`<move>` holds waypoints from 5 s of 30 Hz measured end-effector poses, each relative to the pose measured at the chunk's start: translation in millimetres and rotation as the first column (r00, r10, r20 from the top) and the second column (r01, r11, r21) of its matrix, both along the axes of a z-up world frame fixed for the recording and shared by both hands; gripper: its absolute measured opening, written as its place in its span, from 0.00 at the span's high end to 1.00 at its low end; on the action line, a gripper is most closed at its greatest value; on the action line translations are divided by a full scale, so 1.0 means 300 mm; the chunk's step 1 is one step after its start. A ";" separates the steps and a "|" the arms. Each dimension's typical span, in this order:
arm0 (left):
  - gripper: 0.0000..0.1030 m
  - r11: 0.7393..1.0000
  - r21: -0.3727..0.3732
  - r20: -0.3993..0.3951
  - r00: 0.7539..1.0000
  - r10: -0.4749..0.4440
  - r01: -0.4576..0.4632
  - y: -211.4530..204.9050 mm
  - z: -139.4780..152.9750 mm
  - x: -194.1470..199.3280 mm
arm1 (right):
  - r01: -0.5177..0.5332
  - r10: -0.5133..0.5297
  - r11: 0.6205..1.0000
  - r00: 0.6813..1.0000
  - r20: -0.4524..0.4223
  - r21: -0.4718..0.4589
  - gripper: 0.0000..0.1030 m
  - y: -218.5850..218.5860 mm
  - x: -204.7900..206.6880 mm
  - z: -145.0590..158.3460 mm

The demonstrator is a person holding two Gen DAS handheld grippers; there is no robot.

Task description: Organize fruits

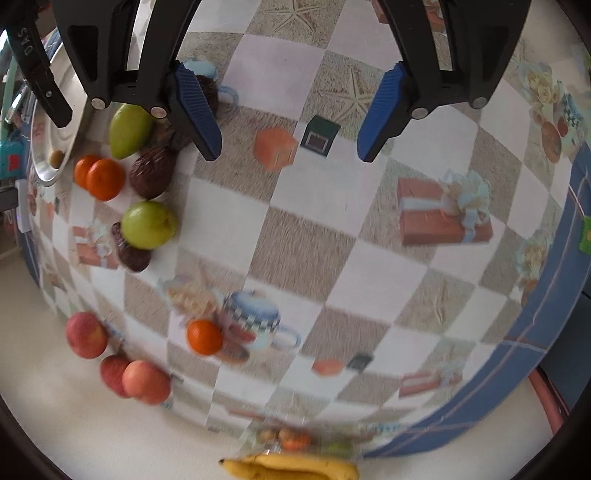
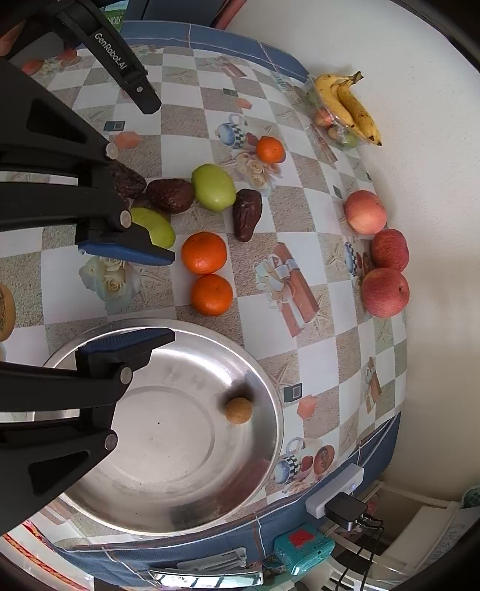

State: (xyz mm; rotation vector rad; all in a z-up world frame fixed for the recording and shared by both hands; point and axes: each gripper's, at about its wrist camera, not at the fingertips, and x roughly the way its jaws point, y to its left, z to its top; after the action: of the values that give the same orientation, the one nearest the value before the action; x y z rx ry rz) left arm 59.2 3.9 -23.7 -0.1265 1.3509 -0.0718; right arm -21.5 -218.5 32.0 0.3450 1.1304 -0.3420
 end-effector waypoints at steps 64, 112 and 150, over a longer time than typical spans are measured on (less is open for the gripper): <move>0.62 0.967 -0.185 -0.095 0.976 -0.197 0.177 -0.165 -0.044 -0.097 | -0.109 0.112 0.974 0.994 -0.002 0.196 0.40 0.064 0.067 -0.143; 0.68 0.984 -0.178 0.082 0.997 -0.011 0.025 -0.040 0.097 -0.004 | 0.026 -0.037 0.981 0.998 0.049 0.193 0.61 -0.062 -0.035 -0.050; 0.68 0.852 -0.252 0.200 0.887 -0.417 0.458 -0.501 0.157 -0.145 | 0.260 -0.271 0.950 0.962 0.039 0.172 0.61 -0.321 -0.157 -0.020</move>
State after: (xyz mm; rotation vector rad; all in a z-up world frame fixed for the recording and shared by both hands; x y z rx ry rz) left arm 15.6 -146.5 23.4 -0.0570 1.2009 -0.6618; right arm -68.7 -314.9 26.0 0.6546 1.0552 -0.4723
